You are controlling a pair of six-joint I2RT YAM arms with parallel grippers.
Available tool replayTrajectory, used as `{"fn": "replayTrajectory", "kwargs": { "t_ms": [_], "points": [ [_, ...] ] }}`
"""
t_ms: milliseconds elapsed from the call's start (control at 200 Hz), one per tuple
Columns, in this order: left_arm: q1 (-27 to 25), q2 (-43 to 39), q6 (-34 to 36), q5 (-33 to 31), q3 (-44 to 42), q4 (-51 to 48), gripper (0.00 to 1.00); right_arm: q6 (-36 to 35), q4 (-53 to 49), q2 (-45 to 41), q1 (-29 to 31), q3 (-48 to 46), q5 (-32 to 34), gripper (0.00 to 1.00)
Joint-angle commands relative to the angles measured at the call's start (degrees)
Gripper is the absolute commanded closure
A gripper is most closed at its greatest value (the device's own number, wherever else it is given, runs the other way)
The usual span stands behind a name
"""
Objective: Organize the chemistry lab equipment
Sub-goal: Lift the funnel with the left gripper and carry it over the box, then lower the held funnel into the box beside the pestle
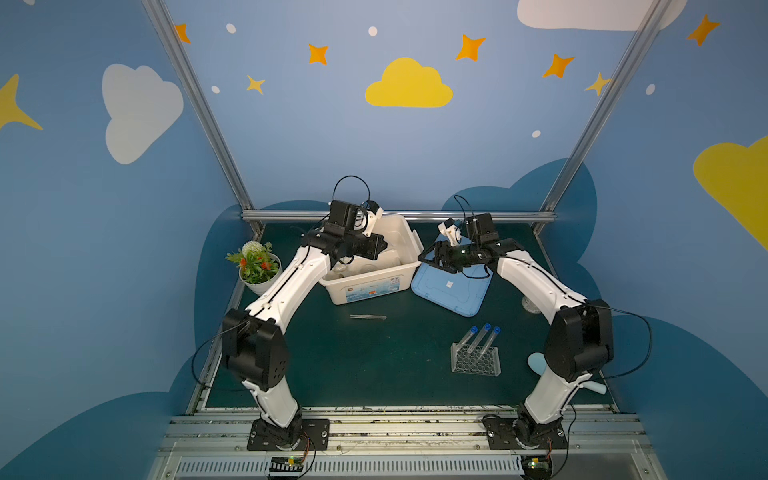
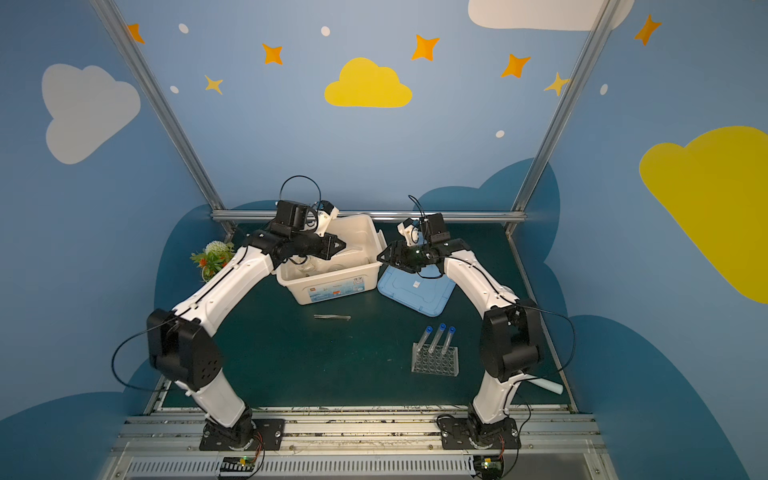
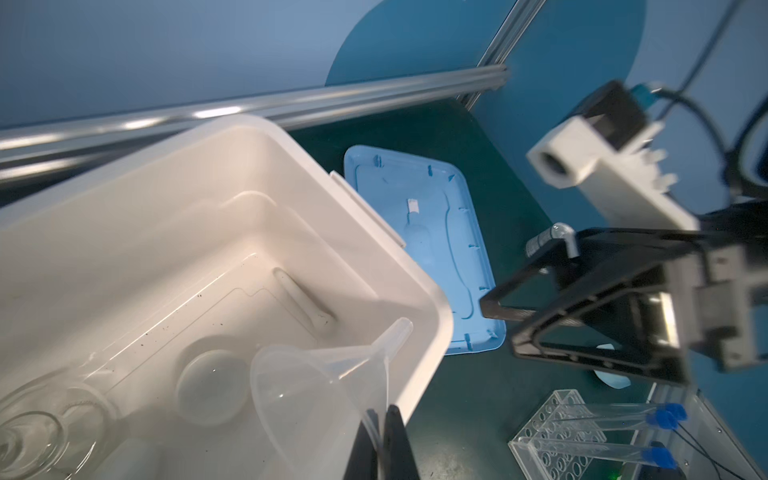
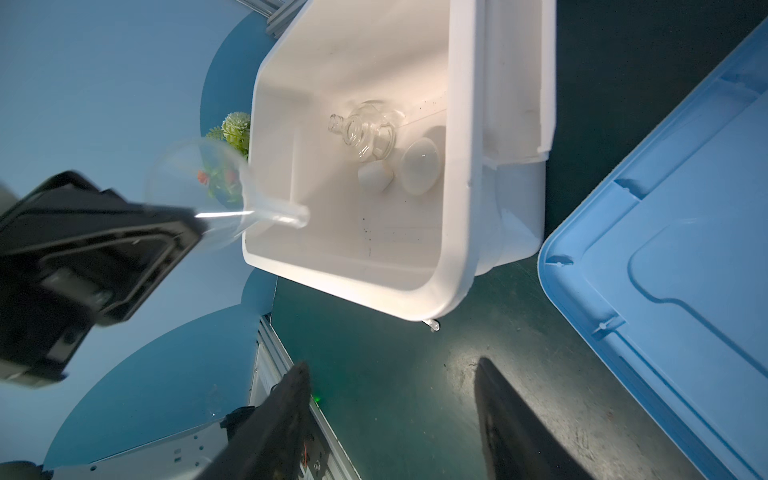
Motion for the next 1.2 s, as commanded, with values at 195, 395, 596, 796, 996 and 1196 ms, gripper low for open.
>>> {"fn": "replayTrajectory", "kwargs": {
  "t_ms": [195, 395, 596, 796, 996, 1196],
  "points": [
    [0.8, 13.5, 1.1, 1.7, 12.2, -7.1, 0.97, -0.8, -1.1, 0.5, -0.3, 0.8, -0.6, 0.37],
    [0.7, 21.0, 2.0, 0.9, 17.8, -10.1, 0.97, -0.7, -1.4, 1.1, -0.3, 1.1, -0.6, 0.37],
    [0.8, 26.2, 1.7, 1.3, 21.1, -10.3, 0.97, -0.6, -1.4, 1.6, -0.3, 1.3, -0.6, 0.37],
    [1.0, 29.6, 2.9, 4.4, 23.6, -11.1, 0.97, -0.6, -1.6, 1.5, -0.3, 1.2, -0.3, 0.37],
    [1.2, 32.8, 4.0, 4.7, 26.5, -15.4, 0.96, -0.3, -1.3, 1.5, -0.3, 1.1, -0.3, 0.37],
    [1.3, 33.7, 3.9, 2.9, 26.4, -16.4, 0.94, -0.2, -1.3, 1.5, -0.3, 1.1, -0.2, 0.37]
  ]
}}
